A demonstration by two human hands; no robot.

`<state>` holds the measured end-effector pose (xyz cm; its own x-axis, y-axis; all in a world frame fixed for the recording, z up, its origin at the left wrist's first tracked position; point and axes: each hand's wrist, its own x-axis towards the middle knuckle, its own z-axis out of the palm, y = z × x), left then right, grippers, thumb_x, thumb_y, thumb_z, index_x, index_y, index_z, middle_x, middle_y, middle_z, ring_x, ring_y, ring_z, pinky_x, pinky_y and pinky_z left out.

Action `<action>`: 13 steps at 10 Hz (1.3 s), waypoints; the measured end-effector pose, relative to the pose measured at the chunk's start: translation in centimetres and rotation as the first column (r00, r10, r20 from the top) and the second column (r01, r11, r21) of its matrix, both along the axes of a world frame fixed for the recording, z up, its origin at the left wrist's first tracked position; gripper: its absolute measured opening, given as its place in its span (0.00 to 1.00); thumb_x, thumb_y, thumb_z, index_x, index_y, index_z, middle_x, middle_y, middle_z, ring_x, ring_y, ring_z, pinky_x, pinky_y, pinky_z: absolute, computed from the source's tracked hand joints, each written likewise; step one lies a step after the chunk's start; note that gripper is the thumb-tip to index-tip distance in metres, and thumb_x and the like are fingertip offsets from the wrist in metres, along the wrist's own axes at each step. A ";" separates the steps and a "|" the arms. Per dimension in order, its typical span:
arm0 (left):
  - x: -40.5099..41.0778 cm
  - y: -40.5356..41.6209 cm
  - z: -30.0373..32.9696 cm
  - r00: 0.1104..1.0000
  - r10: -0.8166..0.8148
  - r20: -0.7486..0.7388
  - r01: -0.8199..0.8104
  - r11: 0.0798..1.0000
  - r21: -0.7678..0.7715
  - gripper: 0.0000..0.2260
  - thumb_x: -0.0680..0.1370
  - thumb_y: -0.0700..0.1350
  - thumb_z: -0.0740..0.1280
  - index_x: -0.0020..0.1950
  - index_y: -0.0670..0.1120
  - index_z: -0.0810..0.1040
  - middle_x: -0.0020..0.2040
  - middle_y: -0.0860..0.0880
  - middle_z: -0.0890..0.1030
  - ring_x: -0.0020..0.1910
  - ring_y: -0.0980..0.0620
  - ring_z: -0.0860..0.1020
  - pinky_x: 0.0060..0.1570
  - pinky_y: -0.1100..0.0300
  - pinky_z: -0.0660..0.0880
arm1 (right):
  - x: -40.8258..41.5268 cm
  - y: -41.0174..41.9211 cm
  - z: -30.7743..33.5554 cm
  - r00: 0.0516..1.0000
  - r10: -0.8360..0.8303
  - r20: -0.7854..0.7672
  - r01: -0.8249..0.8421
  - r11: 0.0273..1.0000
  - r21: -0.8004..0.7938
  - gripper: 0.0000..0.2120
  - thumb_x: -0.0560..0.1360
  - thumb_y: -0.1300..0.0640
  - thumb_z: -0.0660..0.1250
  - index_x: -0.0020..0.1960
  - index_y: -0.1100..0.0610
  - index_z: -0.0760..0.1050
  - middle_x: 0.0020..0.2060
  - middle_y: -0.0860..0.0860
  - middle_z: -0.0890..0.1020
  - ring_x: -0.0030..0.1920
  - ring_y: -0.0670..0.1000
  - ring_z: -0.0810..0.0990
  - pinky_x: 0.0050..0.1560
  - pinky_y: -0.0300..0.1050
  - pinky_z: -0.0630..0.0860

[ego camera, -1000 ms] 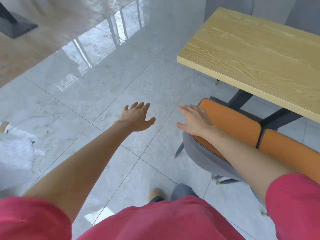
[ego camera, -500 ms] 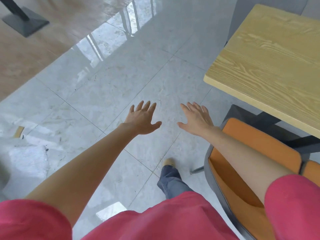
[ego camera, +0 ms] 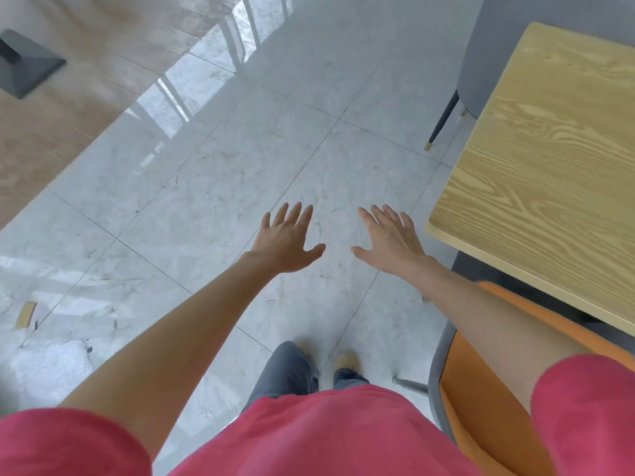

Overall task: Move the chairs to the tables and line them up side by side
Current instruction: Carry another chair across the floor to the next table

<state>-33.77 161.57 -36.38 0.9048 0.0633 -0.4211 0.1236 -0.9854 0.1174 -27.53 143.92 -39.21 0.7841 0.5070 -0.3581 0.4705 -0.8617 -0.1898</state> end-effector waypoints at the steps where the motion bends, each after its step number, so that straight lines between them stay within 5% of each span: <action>1: 4.6 2.8 -0.7 0.999 -0.048 0.000 0.048 0.999 -0.020 0.34 0.77 0.59 0.57 0.75 0.45 0.45 0.77 0.45 0.49 0.75 0.45 0.46 0.72 0.45 0.47 | 3.5 2.2 -0.4 0.998 -0.058 -0.007 0.058 0.998 -0.011 0.35 0.76 0.42 0.59 0.75 0.54 0.47 0.75 0.55 0.54 0.75 0.56 0.49 0.73 0.56 0.48; 7: 31.2 15.2 0.1 0.910 -0.415 0.019 0.416 0.908 -0.047 0.34 0.77 0.59 0.57 0.75 0.45 0.45 0.77 0.45 0.48 0.75 0.44 0.45 0.72 0.44 0.46 | 22.4 13.5 0.9 0.881 -0.472 0.034 0.473 0.880 -0.042 0.35 0.77 0.42 0.57 0.76 0.55 0.45 0.76 0.56 0.52 0.75 0.55 0.48 0.74 0.55 0.48; 13: 58.5 6.4 0.2 0.787 -0.616 0.035 0.617 0.783 -0.074 0.35 0.77 0.58 0.58 0.75 0.45 0.44 0.77 0.45 0.47 0.75 0.45 0.44 0.72 0.45 0.45 | 46.2 5.6 1.0 0.740 -0.660 0.134 0.667 0.745 -0.009 0.36 0.76 0.43 0.60 0.76 0.56 0.46 0.76 0.55 0.52 0.75 0.56 0.48 0.73 0.56 0.48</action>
